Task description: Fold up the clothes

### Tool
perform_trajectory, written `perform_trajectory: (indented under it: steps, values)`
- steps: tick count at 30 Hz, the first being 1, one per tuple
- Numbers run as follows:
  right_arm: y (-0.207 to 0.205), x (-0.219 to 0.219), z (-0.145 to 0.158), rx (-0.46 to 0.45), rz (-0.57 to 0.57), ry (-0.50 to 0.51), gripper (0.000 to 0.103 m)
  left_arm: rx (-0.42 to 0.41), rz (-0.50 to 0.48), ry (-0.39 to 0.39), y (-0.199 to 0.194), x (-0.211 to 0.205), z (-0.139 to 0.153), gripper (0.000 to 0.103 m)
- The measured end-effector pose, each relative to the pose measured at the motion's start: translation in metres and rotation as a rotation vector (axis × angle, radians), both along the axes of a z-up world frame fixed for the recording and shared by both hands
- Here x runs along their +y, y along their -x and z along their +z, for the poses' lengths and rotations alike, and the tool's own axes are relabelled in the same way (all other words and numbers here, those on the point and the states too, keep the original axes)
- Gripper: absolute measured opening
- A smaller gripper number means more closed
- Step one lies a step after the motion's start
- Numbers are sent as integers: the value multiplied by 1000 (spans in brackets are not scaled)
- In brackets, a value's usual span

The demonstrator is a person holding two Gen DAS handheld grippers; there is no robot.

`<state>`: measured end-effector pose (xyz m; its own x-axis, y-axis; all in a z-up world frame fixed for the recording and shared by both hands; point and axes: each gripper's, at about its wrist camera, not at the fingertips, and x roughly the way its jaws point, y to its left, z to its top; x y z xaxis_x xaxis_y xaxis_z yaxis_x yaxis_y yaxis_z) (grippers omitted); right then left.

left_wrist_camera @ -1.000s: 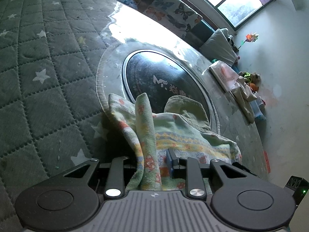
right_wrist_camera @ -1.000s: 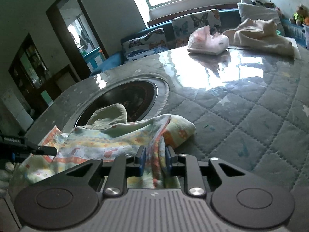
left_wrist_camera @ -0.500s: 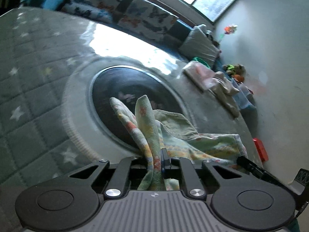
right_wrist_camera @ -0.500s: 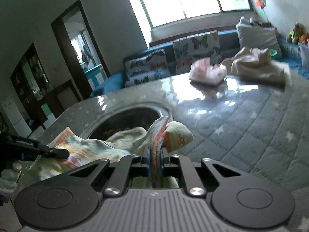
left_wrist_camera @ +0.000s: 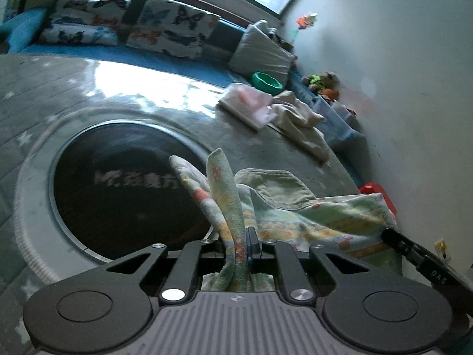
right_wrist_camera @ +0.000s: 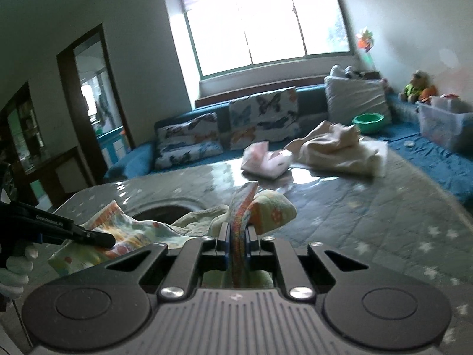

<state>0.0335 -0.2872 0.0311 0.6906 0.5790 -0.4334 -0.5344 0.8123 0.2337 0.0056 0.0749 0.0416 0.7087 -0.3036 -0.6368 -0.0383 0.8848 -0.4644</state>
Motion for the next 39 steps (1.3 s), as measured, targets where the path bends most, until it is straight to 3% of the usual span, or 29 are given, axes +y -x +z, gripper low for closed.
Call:
perform_trajectory:
  steps: [16,39]
  values:
    - [4,-43,16,-66,-133,11,8,-26,-130,-77,-46,-61,18,12]
    - [17,-72,26,-119,-240,30,8,-90,-220,-236,-65,-120,32,12]
